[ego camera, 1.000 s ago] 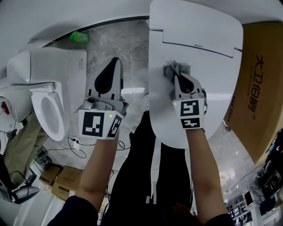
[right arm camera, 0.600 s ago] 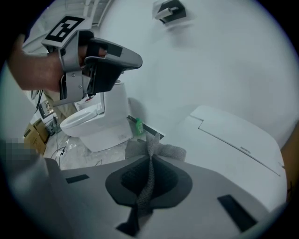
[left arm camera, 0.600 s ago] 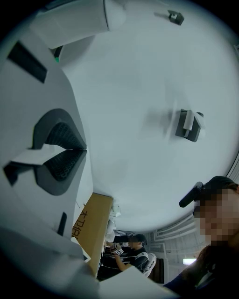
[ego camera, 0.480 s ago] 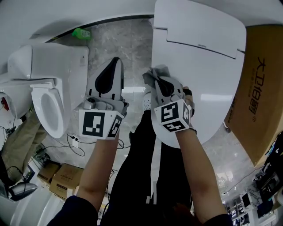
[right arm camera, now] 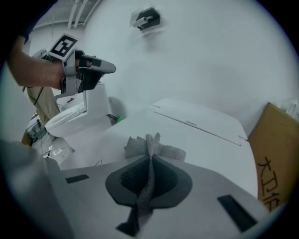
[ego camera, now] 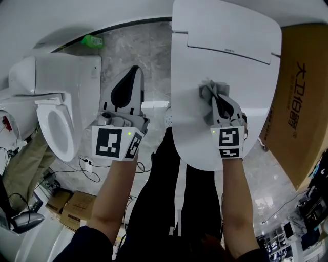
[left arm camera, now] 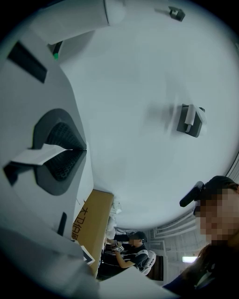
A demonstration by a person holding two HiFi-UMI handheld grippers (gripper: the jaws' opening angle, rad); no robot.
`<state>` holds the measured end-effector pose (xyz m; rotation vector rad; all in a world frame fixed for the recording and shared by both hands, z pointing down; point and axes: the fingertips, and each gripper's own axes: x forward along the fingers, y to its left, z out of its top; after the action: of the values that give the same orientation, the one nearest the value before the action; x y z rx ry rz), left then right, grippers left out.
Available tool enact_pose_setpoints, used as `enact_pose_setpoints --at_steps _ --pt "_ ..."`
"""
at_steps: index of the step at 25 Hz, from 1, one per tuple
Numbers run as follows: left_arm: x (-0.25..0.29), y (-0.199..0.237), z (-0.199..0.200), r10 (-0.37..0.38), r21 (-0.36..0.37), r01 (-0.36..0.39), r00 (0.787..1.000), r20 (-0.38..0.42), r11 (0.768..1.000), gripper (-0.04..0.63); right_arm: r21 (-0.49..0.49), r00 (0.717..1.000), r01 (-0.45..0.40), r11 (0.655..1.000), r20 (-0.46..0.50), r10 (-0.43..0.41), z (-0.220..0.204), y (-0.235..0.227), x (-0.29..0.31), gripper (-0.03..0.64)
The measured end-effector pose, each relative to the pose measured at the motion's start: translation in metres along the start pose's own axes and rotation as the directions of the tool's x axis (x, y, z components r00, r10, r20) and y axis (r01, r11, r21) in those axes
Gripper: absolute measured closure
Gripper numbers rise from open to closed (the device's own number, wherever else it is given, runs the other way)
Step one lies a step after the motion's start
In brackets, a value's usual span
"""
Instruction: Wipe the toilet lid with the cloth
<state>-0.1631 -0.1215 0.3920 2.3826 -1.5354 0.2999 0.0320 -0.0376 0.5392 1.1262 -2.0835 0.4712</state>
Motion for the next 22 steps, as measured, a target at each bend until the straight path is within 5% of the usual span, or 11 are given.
enact_pose_setpoints --at_steps 7,13,22 --pt "0.004 -0.013 -0.005 -0.023 0.004 0.023 1.000 -0.011 1.000 0.575 0.076 0.979 0.197 0.977 -0.068 -0.192 -0.058 -0.096 -0.044 0.592" --pt "0.004 -0.018 -0.004 -0.030 0.007 0.030 1.000 -0.011 1.000 0.575 0.271 0.932 0.361 0.892 -0.107 -0.345 -0.106 -0.169 -0.083 0.592" --pt "0.000 -0.022 -0.005 -0.029 0.004 0.029 1.000 -0.005 1.000 0.575 0.307 0.910 0.415 0.856 -0.124 -0.396 -0.120 -0.171 -0.095 0.592"
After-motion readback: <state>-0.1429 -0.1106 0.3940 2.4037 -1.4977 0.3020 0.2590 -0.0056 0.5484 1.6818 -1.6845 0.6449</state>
